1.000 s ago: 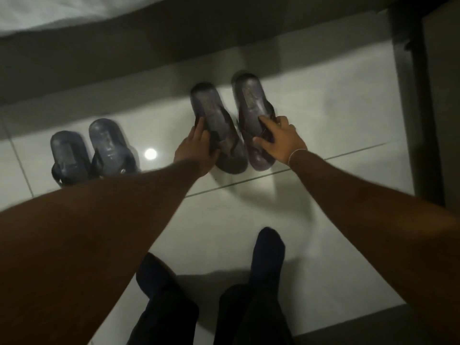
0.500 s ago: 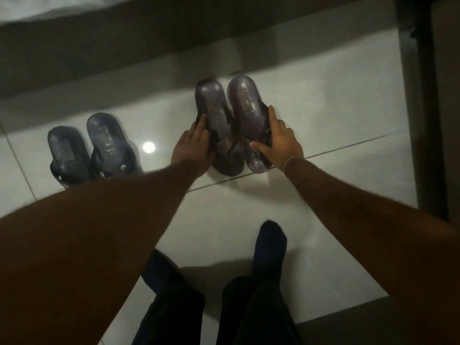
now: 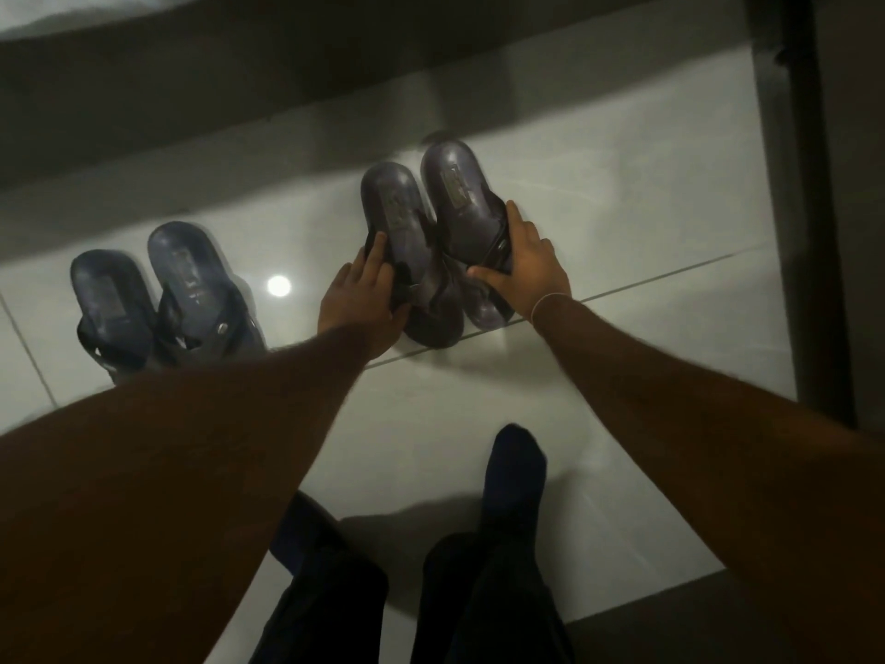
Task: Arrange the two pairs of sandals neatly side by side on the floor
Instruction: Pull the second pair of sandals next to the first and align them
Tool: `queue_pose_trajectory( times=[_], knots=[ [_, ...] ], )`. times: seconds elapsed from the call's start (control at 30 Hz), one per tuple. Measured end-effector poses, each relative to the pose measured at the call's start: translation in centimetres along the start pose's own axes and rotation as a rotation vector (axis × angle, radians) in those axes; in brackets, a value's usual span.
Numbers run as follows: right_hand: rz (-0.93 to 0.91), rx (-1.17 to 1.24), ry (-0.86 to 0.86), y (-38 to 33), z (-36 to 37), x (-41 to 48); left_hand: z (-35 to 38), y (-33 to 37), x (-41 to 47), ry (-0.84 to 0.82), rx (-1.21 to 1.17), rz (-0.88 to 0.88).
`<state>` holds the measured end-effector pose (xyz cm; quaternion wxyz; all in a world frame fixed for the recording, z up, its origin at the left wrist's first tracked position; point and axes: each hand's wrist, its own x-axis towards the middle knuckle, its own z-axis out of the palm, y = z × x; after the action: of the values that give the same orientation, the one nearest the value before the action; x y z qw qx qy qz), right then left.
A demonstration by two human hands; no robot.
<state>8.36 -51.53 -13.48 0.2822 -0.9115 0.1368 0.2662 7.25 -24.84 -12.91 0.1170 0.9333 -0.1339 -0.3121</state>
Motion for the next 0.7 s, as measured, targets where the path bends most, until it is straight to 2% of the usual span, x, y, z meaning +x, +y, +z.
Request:
queue_pose_trajectory(
  times=[0.7],
  knots=[
    [0.016, -0.014, 0.026, 0.2, 0.8, -0.9, -0.4, -0.9, 0.6, 0.01, 0.05, 0.066]
  ],
)
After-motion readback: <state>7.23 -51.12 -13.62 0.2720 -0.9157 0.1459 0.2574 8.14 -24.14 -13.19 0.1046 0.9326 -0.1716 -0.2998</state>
